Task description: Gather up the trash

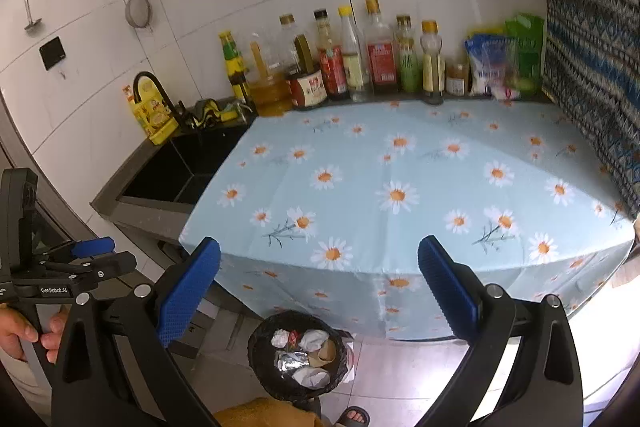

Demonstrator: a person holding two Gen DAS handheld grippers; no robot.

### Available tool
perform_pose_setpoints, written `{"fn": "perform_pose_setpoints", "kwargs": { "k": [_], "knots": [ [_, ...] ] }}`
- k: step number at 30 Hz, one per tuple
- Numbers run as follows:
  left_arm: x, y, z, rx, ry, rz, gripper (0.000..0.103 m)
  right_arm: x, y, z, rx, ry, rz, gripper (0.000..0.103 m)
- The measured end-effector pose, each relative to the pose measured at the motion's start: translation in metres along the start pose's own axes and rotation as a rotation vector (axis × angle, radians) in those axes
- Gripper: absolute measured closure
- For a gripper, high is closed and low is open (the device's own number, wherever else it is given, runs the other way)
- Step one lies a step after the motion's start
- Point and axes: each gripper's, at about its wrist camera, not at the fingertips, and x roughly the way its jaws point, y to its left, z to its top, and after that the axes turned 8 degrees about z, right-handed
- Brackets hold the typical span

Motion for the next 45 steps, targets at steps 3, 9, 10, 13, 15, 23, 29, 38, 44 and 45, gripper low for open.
{"fn": "perform_pose_setpoints", "kwargs": {
  "k": [3,9,10,13,15,23,29,38,44,45],
  "knots": [
    [-0.015,0.000,0.005,-0.009,-0.031,0.001,0.007,-0.014,0.004,0.007,-0.015,-0.029,-0.014,0.005],
    [-0.035,0.001,0.008,-0.005,-0.091,0.088,0.007,-0.030,0.012,0.013,-0.025,-0.062,0.004,0.005],
    [-0.038,0.002,0.007,-0.007,-0.091,0.090,0.007,-0.030,0.013,0.013,-0.029,-0.063,0.006,0.005],
    [-0.047,0.008,0.007,-0.042,-0.110,0.099,0.007,-0.034,0.018,0.013,-0.043,-0.074,-0.002,0.005],
    [-0.051,0.010,0.008,-0.045,-0.115,0.105,0.007,-0.034,0.018,0.013,-0.041,-0.075,0.002,0.005],
    [-0.067,0.007,0.006,-0.029,-0.148,0.127,0.007,-0.040,0.026,0.013,-0.051,-0.068,-0.019,0.005],
    [-0.074,0.001,0.002,-0.008,-0.167,0.122,0.007,-0.044,0.029,0.009,-0.054,-0.069,-0.007,0.005],
    [-0.075,-0.004,-0.001,0.005,-0.165,0.098,0.007,-0.051,0.028,0.005,-0.046,-0.078,-0.007,0.005],
    [-0.077,-0.006,-0.003,0.009,-0.164,0.099,0.007,-0.056,0.020,0.001,-0.018,-0.097,-0.033,0.005],
    [-0.077,-0.008,-0.004,0.016,-0.166,0.107,0.007,-0.057,0.016,0.002,0.000,-0.102,-0.027,0.005]
  ]
}}
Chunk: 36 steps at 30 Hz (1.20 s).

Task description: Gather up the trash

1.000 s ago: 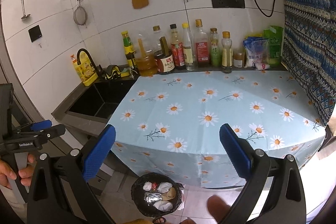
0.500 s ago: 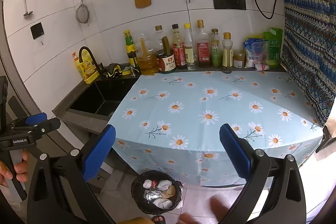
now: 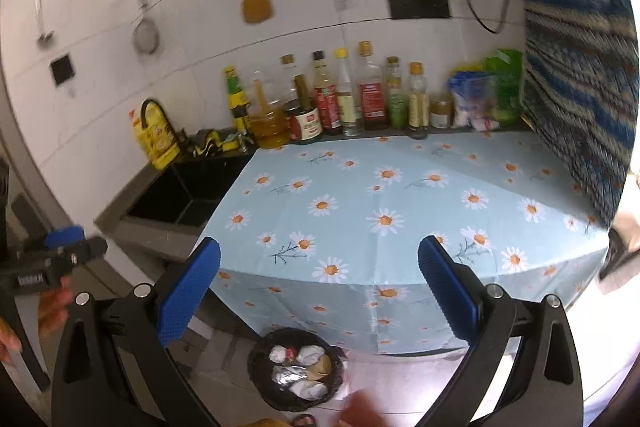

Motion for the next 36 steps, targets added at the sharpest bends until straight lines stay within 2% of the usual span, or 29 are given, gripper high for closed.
{"fn": "perform_pose_setpoints", "kwargs": {
  "k": [11,22,36],
  "knots": [
    [-0.001,-0.001,-0.003,-0.029,0.008,-0.020,0.007,0.001,-0.008,-0.003,0.019,0.004,0.008,0.005],
    [-0.001,-0.006,-0.004,-0.043,0.007,-0.008,0.007,0.001,-0.011,-0.004,0.023,0.012,0.026,0.005],
    [-0.008,-0.017,-0.003,-0.013,-0.022,-0.002,0.007,0.005,-0.009,-0.003,0.022,0.041,0.047,0.005]
  ]
}}
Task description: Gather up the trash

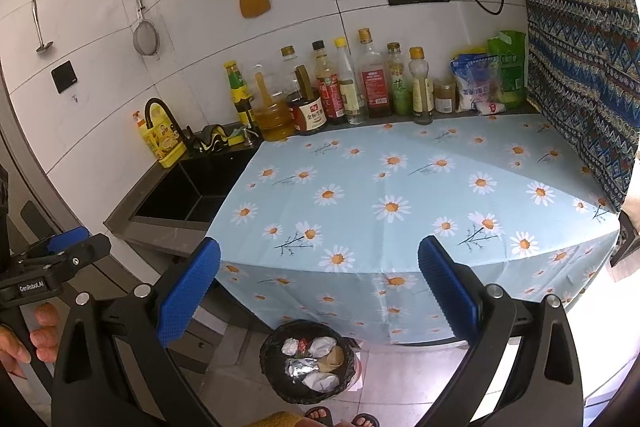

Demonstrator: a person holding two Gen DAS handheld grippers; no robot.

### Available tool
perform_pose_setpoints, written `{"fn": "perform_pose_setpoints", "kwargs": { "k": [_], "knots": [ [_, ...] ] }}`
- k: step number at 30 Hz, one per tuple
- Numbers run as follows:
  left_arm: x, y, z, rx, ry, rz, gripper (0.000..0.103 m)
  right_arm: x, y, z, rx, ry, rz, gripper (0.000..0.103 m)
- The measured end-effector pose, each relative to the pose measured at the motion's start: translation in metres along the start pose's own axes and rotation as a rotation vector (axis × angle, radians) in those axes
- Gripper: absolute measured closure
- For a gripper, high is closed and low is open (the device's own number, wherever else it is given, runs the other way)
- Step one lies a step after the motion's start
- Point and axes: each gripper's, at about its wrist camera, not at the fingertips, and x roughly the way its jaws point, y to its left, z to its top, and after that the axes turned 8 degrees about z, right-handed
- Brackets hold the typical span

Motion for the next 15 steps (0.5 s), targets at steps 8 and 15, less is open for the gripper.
{"fn": "perform_pose_setpoints", "kwargs": {
  "k": [8,15],
  "knots": [
    [0.0034,-0.0037,-0.0006,0.004,0.013,-0.011,0.007,0.0013,0.0026,-0.0006,-0.001,0.001,0.010,0.005],
    [0.0089,-0.0048,0.0011,0.004,0.020,-0.007,0.007,0.0026,-0.0023,0.0002,0.009,0.006,-0.005,0.005]
  ]
}}
